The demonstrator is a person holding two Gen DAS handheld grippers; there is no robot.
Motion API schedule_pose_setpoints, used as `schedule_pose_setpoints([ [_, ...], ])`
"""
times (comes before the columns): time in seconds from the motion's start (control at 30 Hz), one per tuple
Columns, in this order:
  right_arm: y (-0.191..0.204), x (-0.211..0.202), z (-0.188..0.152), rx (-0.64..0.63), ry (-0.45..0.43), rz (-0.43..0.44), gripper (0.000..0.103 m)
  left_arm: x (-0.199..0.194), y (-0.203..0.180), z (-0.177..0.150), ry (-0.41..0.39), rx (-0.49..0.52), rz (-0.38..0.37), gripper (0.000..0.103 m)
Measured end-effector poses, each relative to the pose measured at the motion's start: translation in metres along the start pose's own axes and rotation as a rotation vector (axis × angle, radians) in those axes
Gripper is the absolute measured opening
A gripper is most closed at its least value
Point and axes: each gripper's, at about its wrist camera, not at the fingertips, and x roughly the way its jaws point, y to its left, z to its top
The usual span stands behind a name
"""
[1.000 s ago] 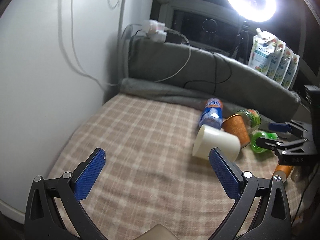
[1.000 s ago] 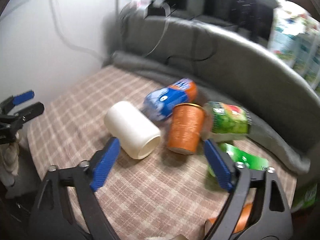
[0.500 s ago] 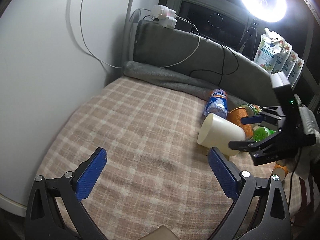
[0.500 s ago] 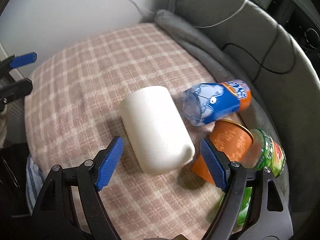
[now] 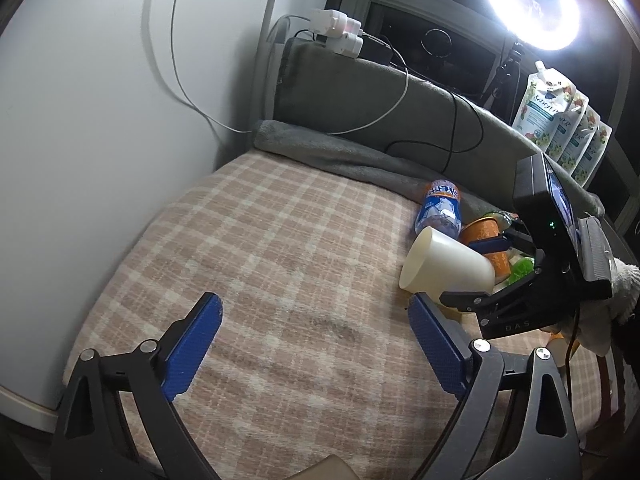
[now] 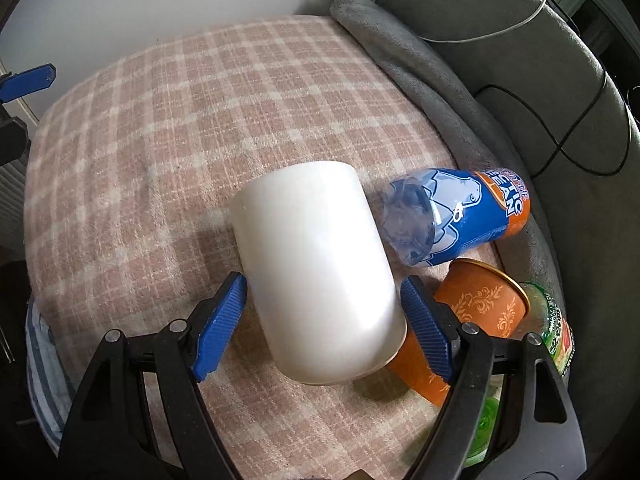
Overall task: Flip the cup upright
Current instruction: 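Close the right gripper around the white cup's body and lift it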
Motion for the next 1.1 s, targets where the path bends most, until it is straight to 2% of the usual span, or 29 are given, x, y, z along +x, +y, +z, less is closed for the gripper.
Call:
schedule_pose_setpoints([
  [0.07, -0.001, 0.0, 0.0, 0.019, -0.001, 0.0, 0.081, 0.0, 0.0, 0.0, 0.0, 0.0, -0.001, 0.093],
  [0.3, -0.002, -0.013, -0.009, 0.171, -0.029, 0.086, 0.08, -0.003, 0.003, -0.001, -0.006, 0.003, -0.002, 0.093],
  [0.57, -0.005, -0.037, -0.036, 0.502, -0.078, 0.22, 0.08, -0.005, -0.001, -0.003, -0.004, 0.021, -0.023, 0.092],
  [0.8, -0.006, -0.03, -0.07, 0.837, -0.087, 0.407, 0.08, -0.002, -0.005, -0.002, 0.013, 0.031, -0.054, 0.092],
  [0.93, -0.001, -0.031, -0.08, 0.95, -0.107, 0.469, 0.08, 0.001, -0.005, 0.0, 0.036, 0.024, -0.082, 0.092],
  [1.1, 0.004, -0.02, -0.086, 1.025, -0.081, 0.487, 0.08, 0.006, -0.006, 0.0, 0.077, 0.009, -0.117, 0.092],
])
